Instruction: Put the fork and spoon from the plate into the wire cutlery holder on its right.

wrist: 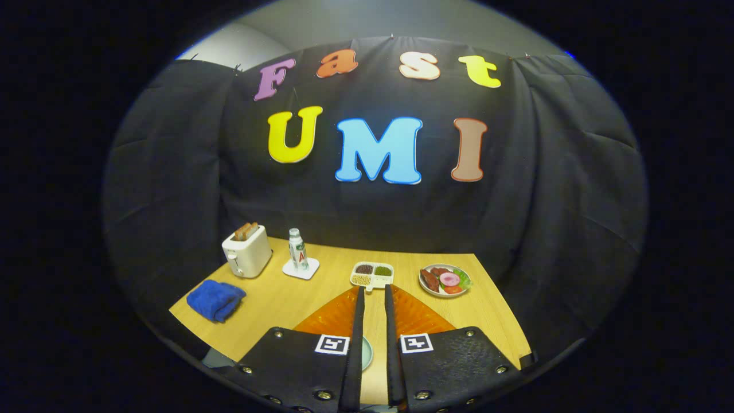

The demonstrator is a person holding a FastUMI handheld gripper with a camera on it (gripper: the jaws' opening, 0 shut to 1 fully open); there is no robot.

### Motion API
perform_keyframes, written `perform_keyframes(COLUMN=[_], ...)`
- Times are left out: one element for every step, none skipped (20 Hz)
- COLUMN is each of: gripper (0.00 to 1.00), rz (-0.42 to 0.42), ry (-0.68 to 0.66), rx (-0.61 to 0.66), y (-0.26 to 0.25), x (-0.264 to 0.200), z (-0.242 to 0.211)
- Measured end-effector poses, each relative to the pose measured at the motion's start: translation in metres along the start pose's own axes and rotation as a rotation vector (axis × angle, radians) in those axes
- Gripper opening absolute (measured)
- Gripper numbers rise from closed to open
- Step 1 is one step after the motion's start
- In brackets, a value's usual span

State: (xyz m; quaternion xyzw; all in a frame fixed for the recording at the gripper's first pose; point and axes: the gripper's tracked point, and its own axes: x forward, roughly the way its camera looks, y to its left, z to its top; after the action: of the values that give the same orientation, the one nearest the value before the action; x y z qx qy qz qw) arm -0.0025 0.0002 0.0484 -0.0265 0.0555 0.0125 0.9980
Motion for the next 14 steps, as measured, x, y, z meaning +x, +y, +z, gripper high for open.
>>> perform_keyframes(gripper=[0.18,0.18,0.19,0.20,0.49,0.57,0.69,0.78,0.88,0.97,0.97,0.97,0.97,0.97], rz=[-0.027,-0.058,-0.080,-0.090,-0.092,-0.077,-0.063,-0.058,-0.051,-0.040,-0.032,-0.015,0.005,0.015], ry=[-0.029,-0.061,-0.087,-0.118,-0.135,-0.143,-0.142,-0.139,-0.125,-0.101,-0.089,-0.119,-0.179,-0.235], rx=[-0.015,-0.017,-0.003,0.005,0.009,0.014,0.015,0.006,-0.010,-0.037,-0.052,-0.035,-0.001,0.029], y=[-0.003,-0.008,-0.007,-0.004,-0.001,0.005,0.013,0.017,0.021,0.026,0.031,0.039,0.050,0.057], x=[-0.007,-0.012,-0.017,-0.017,-0.017,-0.015,-0.015,-0.017,-0.015,-0.015,-0.016,-0.016,-0.016,-0.017], z=[0.002,0.006,0.010,0.013,0.014,0.013,0.012,0.012,0.007,0.000,-0.003,0.002,0.011,0.020])
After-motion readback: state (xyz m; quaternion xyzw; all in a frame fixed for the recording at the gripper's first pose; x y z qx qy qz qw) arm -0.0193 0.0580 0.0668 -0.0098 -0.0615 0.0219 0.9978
